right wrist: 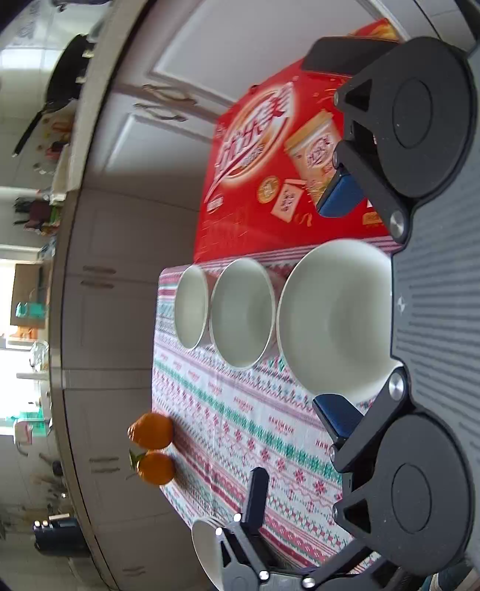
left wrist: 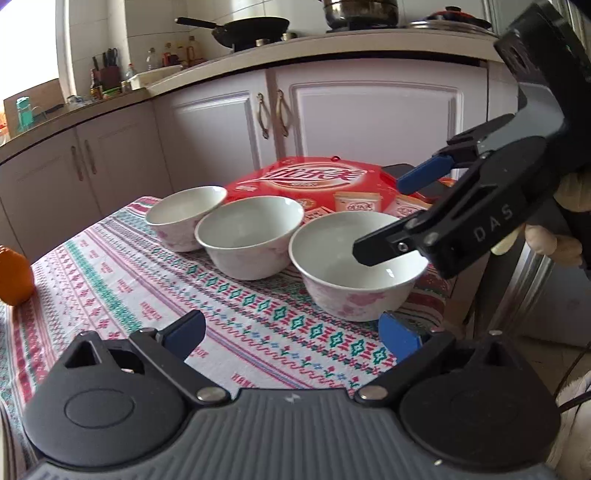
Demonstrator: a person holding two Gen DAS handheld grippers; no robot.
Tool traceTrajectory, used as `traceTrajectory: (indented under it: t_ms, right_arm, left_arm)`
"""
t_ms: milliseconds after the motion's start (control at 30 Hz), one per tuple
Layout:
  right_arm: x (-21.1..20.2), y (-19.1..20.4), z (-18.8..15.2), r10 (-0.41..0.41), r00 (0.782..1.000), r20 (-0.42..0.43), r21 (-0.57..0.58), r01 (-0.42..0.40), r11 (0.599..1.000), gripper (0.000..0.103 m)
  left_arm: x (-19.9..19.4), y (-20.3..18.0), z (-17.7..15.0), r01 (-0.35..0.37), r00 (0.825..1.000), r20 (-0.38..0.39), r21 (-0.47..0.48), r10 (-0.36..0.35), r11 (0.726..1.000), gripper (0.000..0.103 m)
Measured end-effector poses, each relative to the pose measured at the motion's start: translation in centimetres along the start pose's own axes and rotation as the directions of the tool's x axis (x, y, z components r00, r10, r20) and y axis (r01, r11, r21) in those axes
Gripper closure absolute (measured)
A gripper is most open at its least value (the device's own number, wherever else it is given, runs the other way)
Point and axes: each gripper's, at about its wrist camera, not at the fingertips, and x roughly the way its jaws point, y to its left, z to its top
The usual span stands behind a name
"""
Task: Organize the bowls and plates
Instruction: 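Grip the rim of a white bowl with the right gripper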
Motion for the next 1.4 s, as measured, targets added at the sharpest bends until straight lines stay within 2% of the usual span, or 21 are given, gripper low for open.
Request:
traceTrajectory:
  t_ms: [167,300,467,633,733,867,1100,1400]
  right_arm:
    - [1.4,-0.6,-0.6,0.023,0.999,-0.042,0.024,-0.022,0.999,0.000]
    - [1.9,-2.1,-0.7,0.131,0.990,-0.049,0.115,-0.125,0.986,0.000]
    - [2.8,-3.9,-0.6,0.194,0.978,-0.082,0.230,-0.171,0.958,0.000]
    - [2.9,-3.9,0.0,0.178,0.981,-0.080,0.197,-0.160,0.967,0.003]
    - [3.1,-4.0,0.2,0.200,0.976,-0.085,0.193,-0.180,0.964,0.017]
    - [3.2,-4.1,0.2,0.221,0.972,-0.085,0.202,-0.201,0.959,0.029]
    - [3.2,-4.4,0.2,0.240,0.967,-0.083,0.225,-0.217,0.950,0.031]
    - [2.5,-3.3,0.7,0.230,0.970,-0.084,0.191,-0.210,0.959,0.031]
  left_arm:
    - [1.9,-1.2,0.3,0.047,0.999,-0.013,0.002,-0.047,0.999,0.004]
    - [2.5,-1.8,0.5,0.074,0.997,-0.012,-0.002,-0.074,0.997,0.004]
    - [3.1,-2.2,0.8,0.093,0.996,-0.007,-0.003,-0.093,0.996,0.006]
    - [3.5,-2.5,0.8,0.102,0.995,-0.003,-0.009,-0.102,0.995,0.012]
    - [3.5,-2.6,0.9,0.107,0.994,-0.002,-0.012,-0.107,0.994,0.014]
    - [3.5,-2.7,1.0,0.115,0.993,-0.002,-0.008,-0.115,0.993,0.020]
    - [3.5,-2.9,1.1,0.117,0.993,0.001,-0.001,-0.117,0.993,0.022]
    - [2.4,-2.6,1.2,0.108,0.994,-0.003,-0.015,-0.108,0.994,0.022]
